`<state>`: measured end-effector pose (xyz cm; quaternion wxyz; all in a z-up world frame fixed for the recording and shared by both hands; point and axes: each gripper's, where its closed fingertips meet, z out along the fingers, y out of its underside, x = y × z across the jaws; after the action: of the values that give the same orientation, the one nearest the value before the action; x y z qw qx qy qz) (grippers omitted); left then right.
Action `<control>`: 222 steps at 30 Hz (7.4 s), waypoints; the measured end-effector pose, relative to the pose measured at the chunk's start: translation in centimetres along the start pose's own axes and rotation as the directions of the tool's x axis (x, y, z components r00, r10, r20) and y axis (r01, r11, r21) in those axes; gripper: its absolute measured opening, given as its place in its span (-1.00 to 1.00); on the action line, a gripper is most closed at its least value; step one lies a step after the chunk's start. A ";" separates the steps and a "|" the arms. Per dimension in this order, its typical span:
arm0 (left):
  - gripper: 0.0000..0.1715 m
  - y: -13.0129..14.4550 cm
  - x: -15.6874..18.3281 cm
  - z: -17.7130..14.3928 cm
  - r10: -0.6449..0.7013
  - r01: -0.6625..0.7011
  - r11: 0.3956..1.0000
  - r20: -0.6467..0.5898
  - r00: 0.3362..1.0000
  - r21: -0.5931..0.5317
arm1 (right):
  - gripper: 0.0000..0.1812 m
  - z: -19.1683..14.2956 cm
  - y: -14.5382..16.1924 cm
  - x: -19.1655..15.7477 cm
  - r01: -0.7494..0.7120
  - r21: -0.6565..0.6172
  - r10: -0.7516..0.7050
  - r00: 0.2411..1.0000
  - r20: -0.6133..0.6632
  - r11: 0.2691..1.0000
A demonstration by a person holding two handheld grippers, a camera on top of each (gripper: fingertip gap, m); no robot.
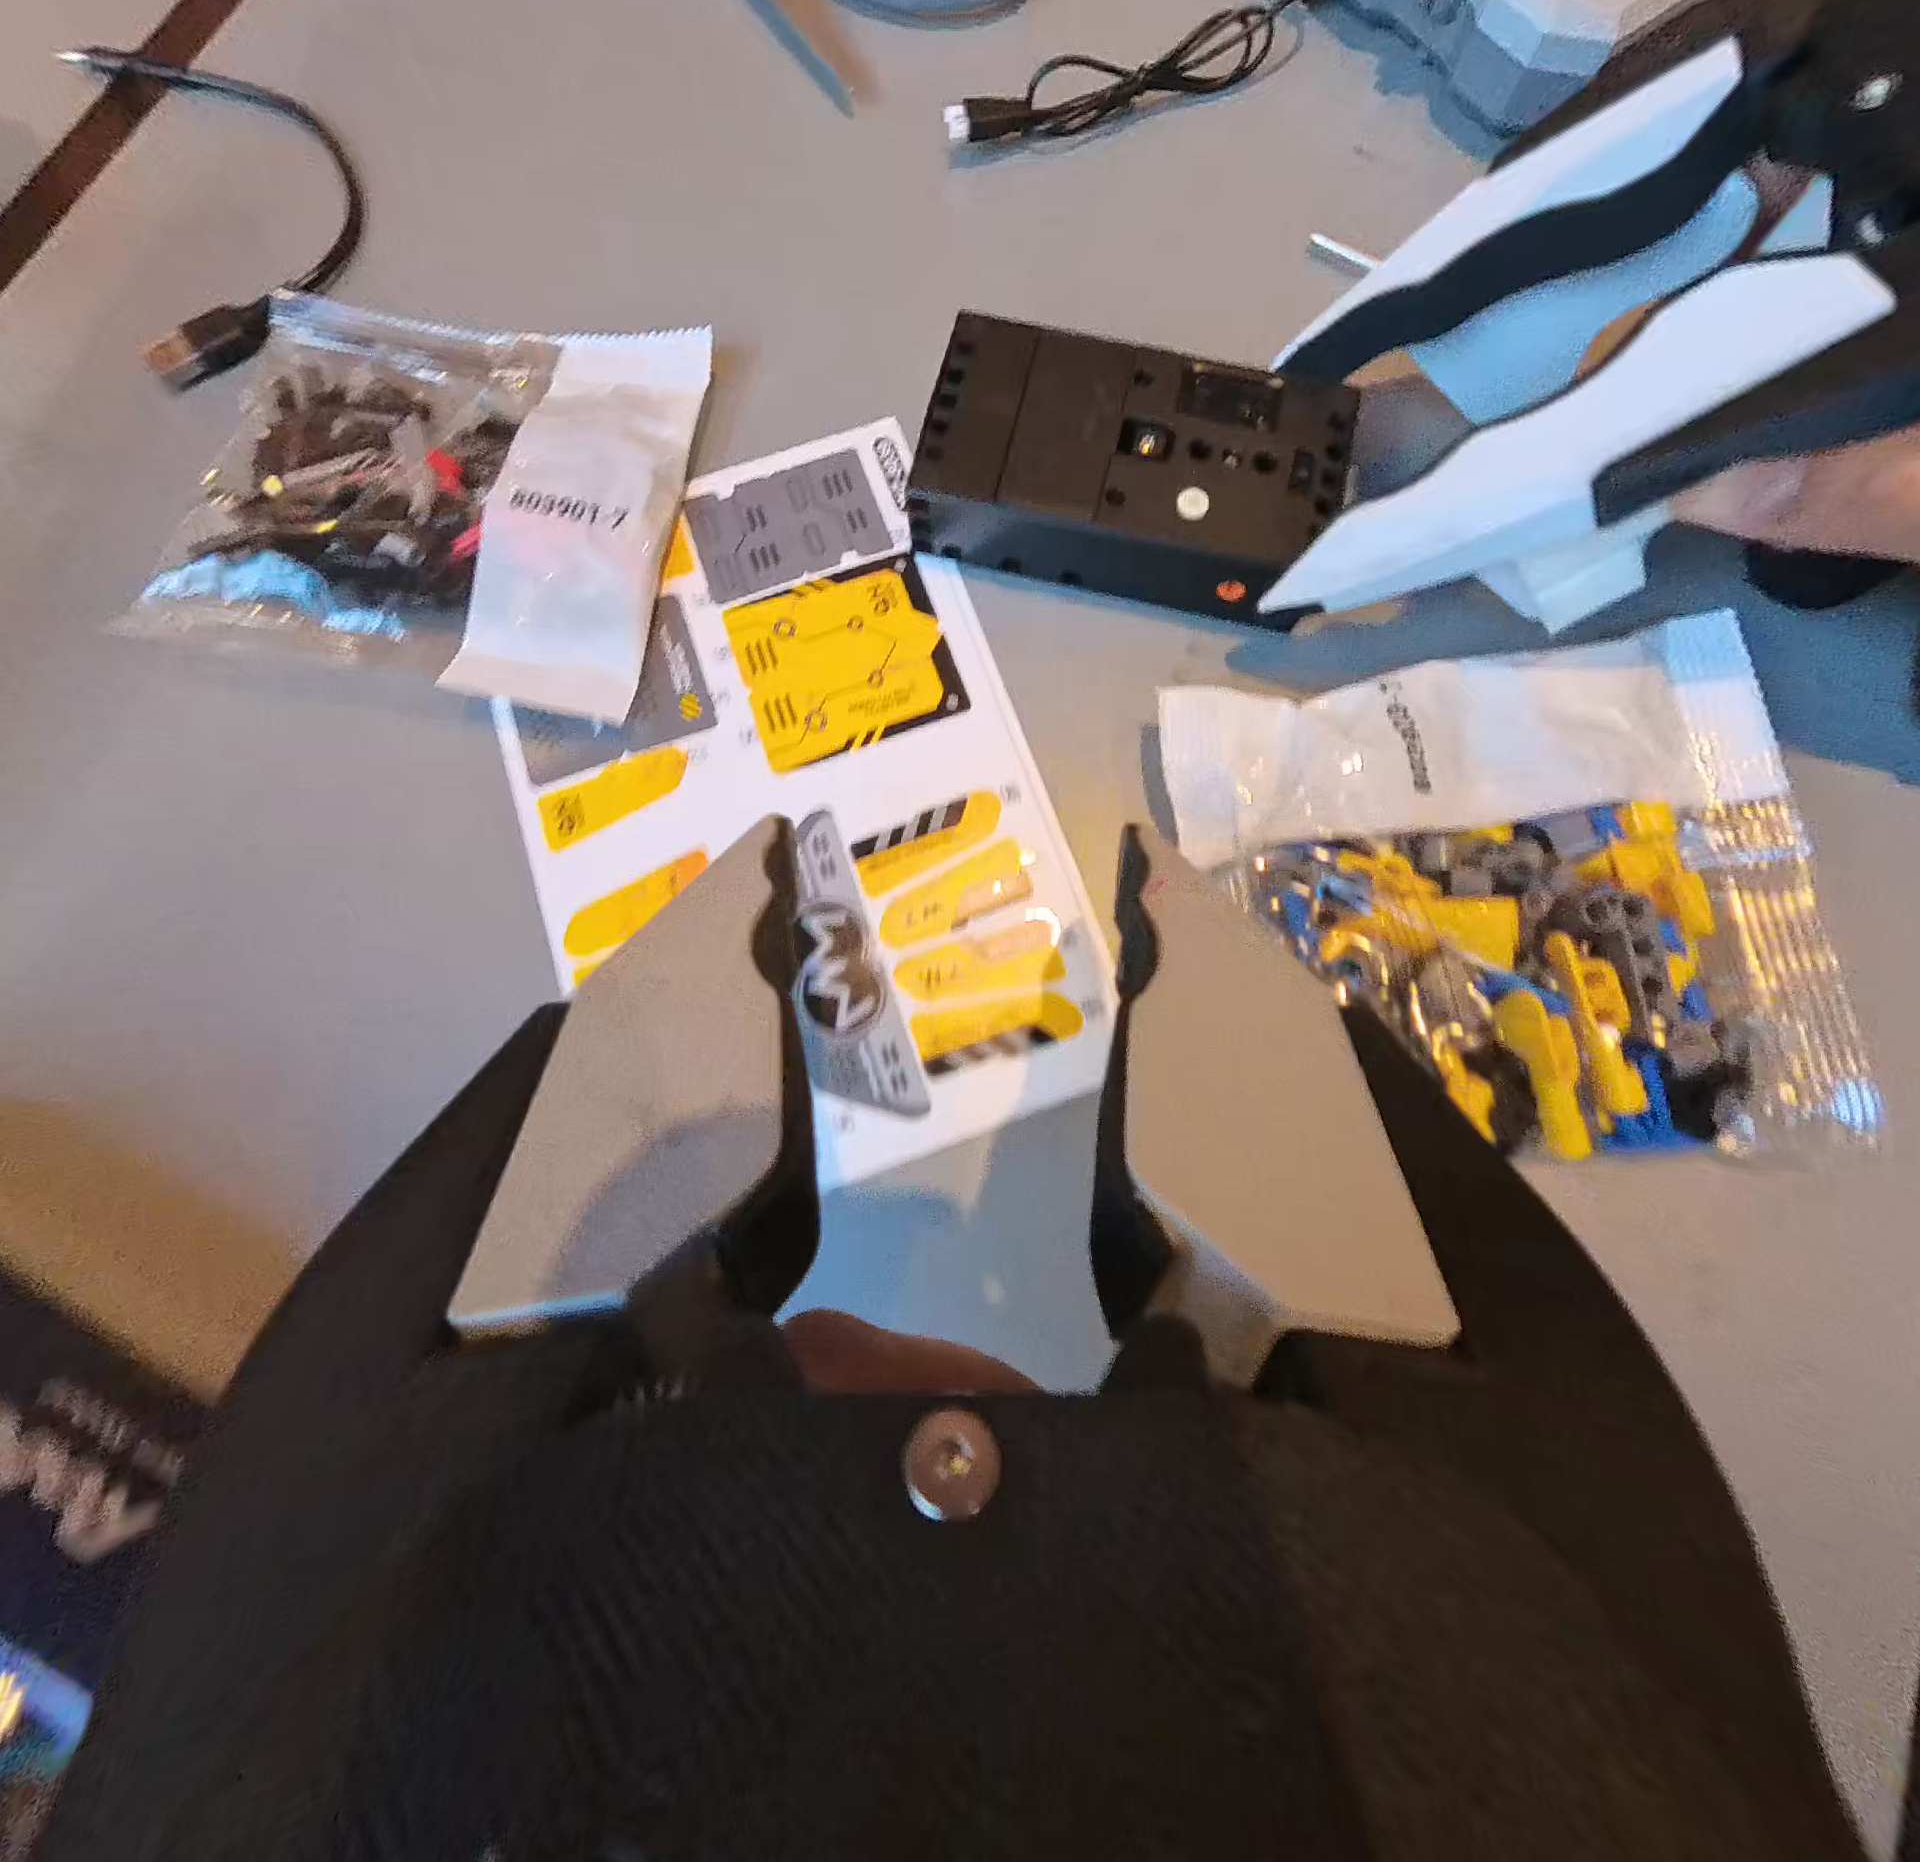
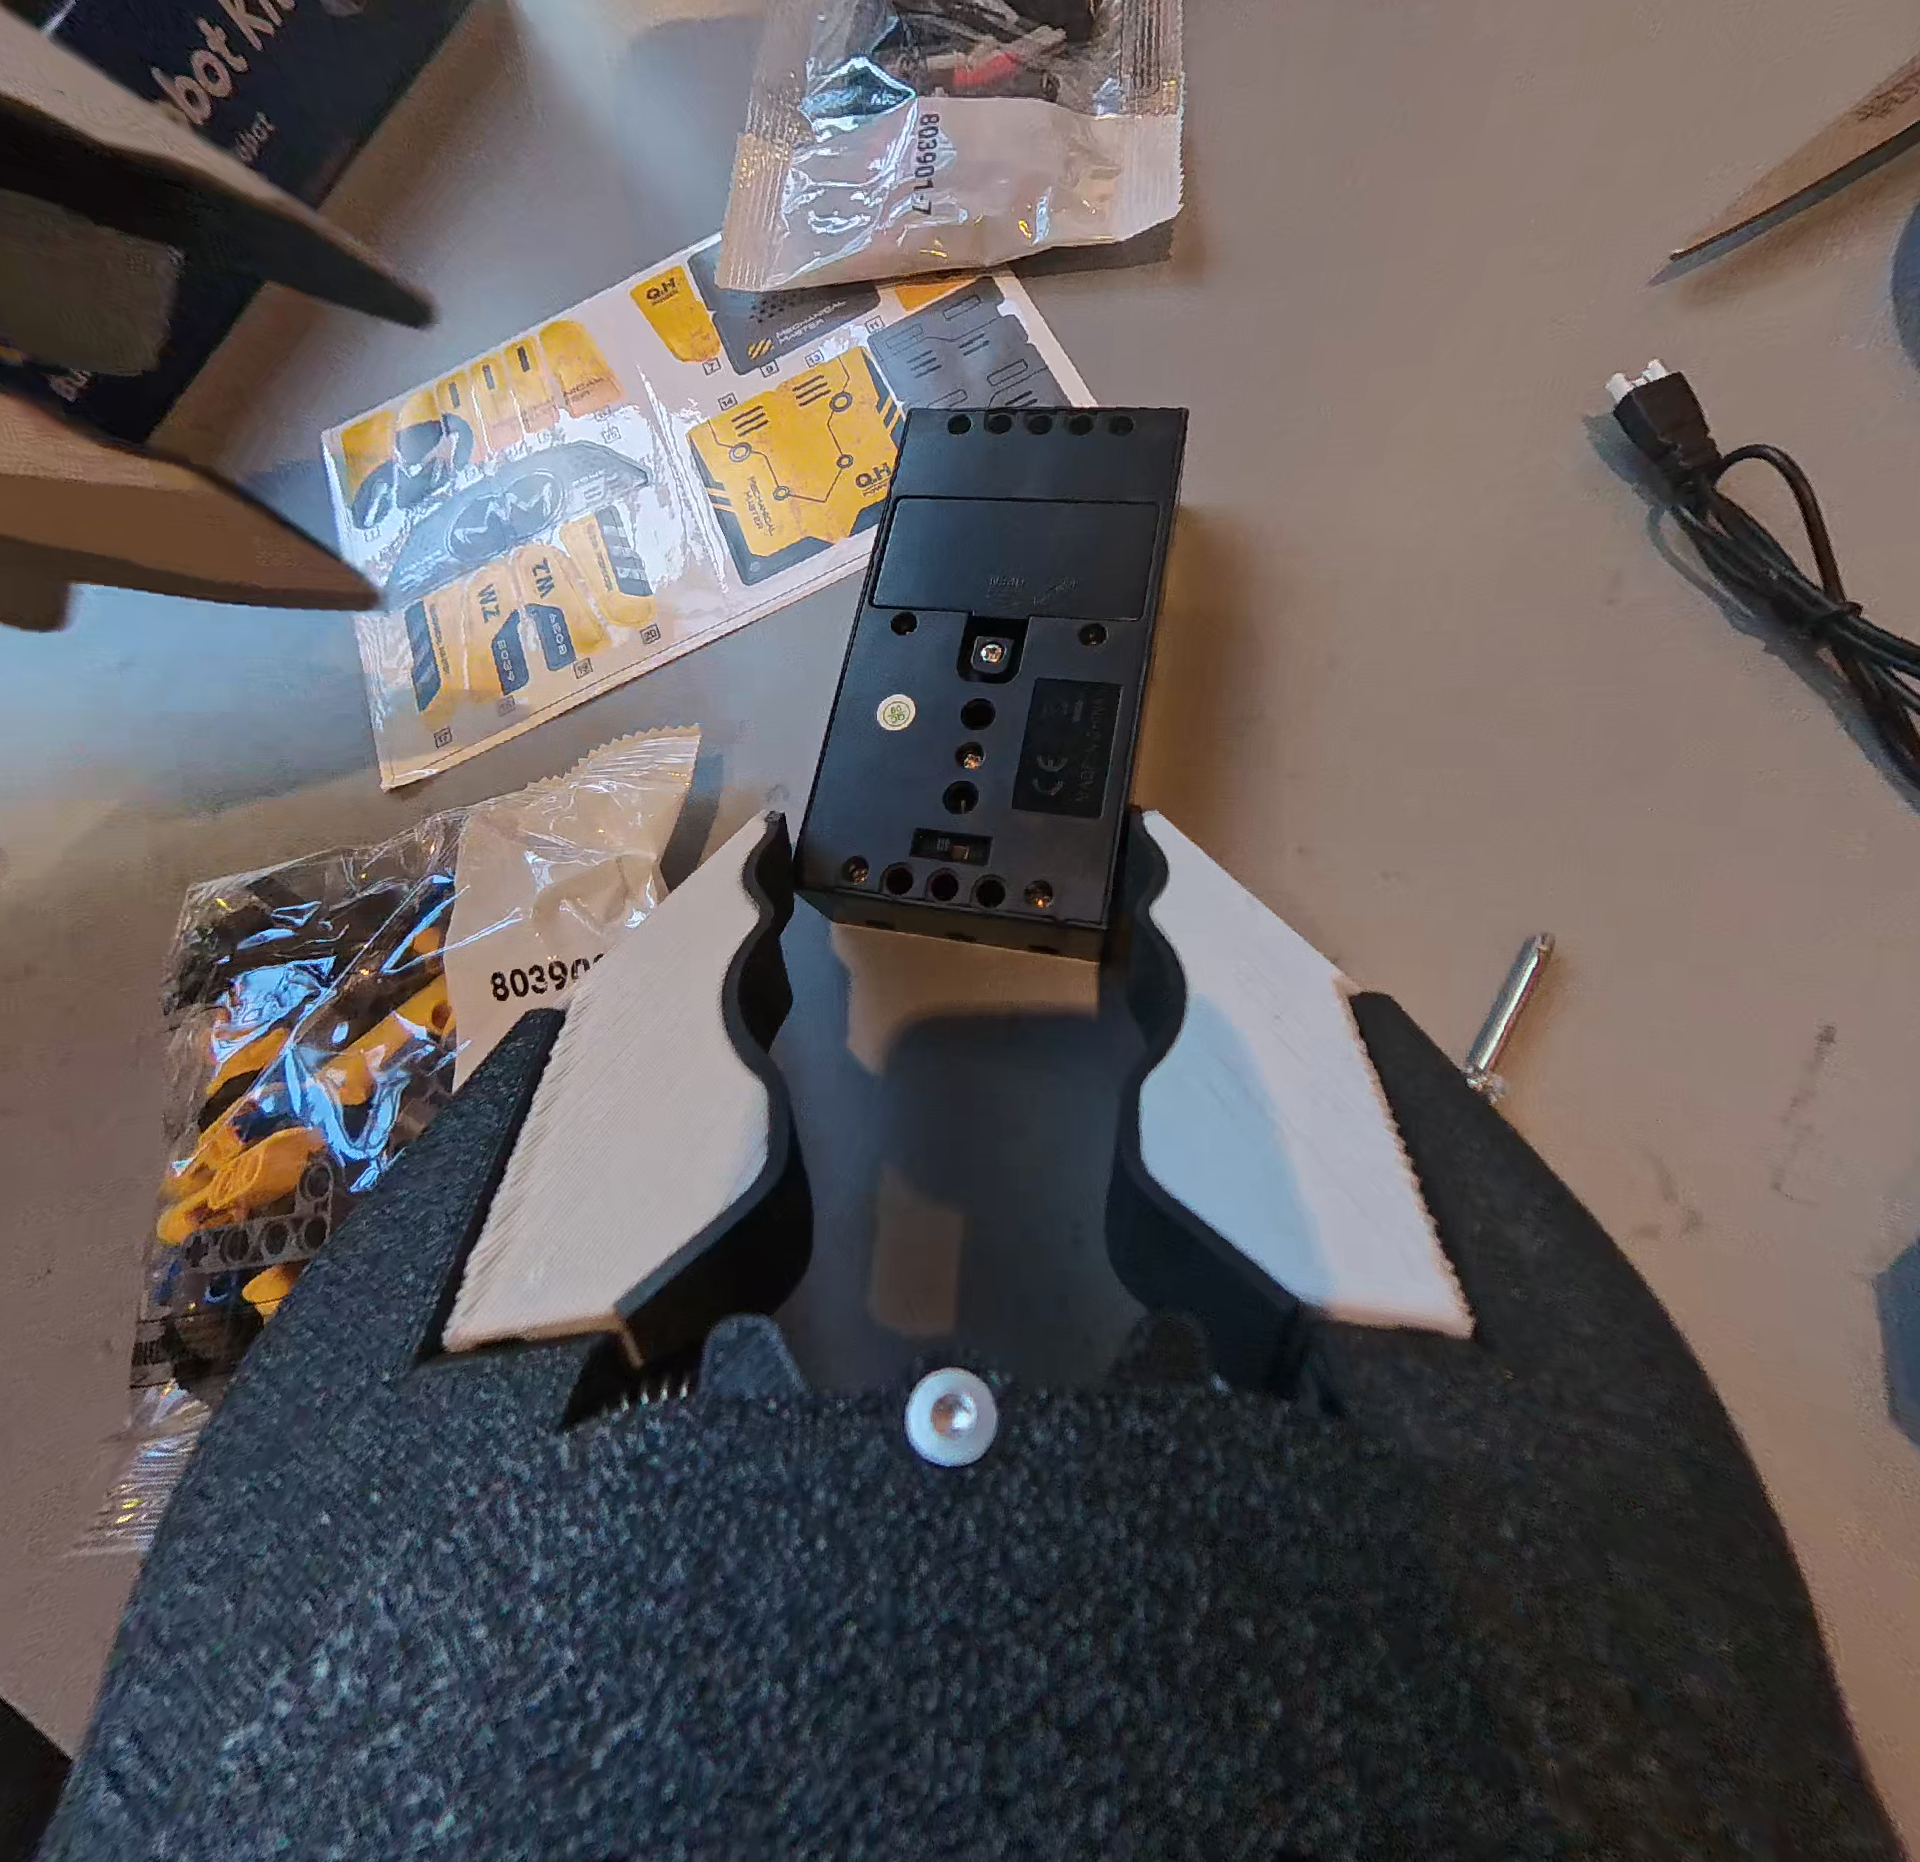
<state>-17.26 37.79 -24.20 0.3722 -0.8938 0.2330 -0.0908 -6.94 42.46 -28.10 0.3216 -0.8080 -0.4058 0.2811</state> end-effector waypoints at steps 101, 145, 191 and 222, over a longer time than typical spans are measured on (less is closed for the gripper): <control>-0.41 30.8 -3.1 -27.6 -0.458 0.386 0.884 0.323 0.829 0.262 | -0.92 -5.0 3.4 8.0 -0.011 -0.062 -0.010 0.948 -0.318 0.998; -0.47 30.8 -2.9 -27.3 -0.491 0.419 0.861 0.258 0.832 0.289 | -0.71 -4.0 -3.2 4.2 0.192 0.227 -0.113 0.940 -0.321 0.955; -0.43 29.4 -2.8 -29.4 -0.509 0.405 0.852 0.346 0.788 0.330 | -0.61 -5.1 1.2 -4.4 0.219 0.112 -0.238 0.952 0.195 0.969; -0.46 33.6 -4.9 -33.1 -0.566 0.437 0.822 0.439 0.698 0.364 | -0.46 -3.9 -0.9 -19.8 0.378 0.159 -0.410 0.810 0.419 0.912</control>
<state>-44.35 -1.08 -24.53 0.4838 -0.8624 -0.1452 0.0338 -14.72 25.23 -21.12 0.2992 -0.6091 -0.6169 0.3986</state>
